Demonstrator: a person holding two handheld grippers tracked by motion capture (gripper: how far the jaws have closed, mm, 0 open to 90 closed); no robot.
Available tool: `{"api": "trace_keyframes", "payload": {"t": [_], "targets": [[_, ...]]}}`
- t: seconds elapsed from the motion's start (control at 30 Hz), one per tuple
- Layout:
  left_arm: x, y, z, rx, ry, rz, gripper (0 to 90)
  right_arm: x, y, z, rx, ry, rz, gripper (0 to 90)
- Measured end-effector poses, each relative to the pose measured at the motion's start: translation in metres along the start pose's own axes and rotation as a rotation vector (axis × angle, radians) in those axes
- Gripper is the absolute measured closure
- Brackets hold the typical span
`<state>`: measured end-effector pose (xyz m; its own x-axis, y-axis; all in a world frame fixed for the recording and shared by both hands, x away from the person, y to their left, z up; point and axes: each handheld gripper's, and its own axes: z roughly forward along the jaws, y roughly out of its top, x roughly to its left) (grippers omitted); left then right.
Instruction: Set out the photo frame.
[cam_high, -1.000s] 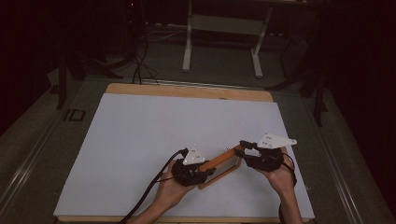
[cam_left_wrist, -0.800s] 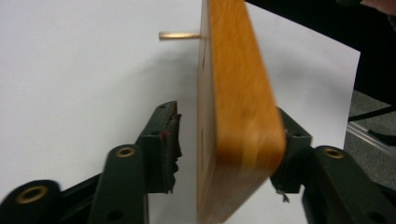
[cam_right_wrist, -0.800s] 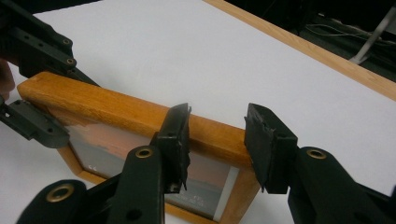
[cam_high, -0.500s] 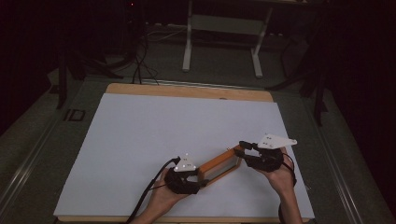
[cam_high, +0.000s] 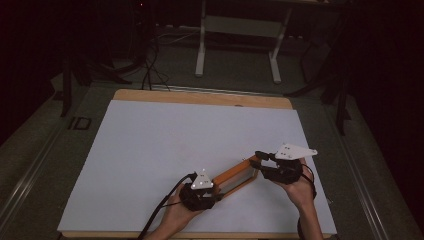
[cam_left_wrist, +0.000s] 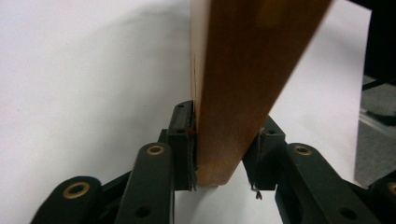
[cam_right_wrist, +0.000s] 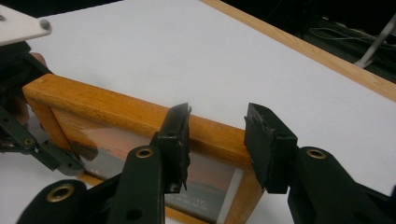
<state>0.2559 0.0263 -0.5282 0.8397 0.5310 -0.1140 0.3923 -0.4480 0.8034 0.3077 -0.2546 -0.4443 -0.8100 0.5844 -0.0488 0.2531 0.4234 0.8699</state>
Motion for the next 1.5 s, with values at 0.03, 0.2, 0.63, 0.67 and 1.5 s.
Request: {"api": "trace_keyframes", "payload": {"t": [0.03, 0.2, 0.63, 0.67, 1.5], "targets": [[0.000, 0.001, 0.000, 0.004, 0.000, -0.001, 68.4, 0.000, 0.000, 0.000, 0.000, 0.001, 0.001, 59.5], [0.004, 0.003, -0.001, 0.017, -0.007, 0.001, 68.9, 0.001, 0.000, 0.002, 0.000, -0.004, -0.005, 56.8], [0.010, 0.013, -0.011, 0.052, -0.020, 0.069, 69.0, -0.001, 0.000, -0.001, 0.000, 0.005, -0.007, 52.6], [0.011, 0.015, -0.013, 0.054, -0.023, 0.075, 69.0, 0.000, 0.001, 0.000, 0.000, 0.010, -0.012, 51.8], [0.048, 0.044, -0.068, 0.035, -0.094, 0.199, 69.1, 0.023, 0.037, 0.017, -0.043, 0.225, -0.133, 37.2]]}}
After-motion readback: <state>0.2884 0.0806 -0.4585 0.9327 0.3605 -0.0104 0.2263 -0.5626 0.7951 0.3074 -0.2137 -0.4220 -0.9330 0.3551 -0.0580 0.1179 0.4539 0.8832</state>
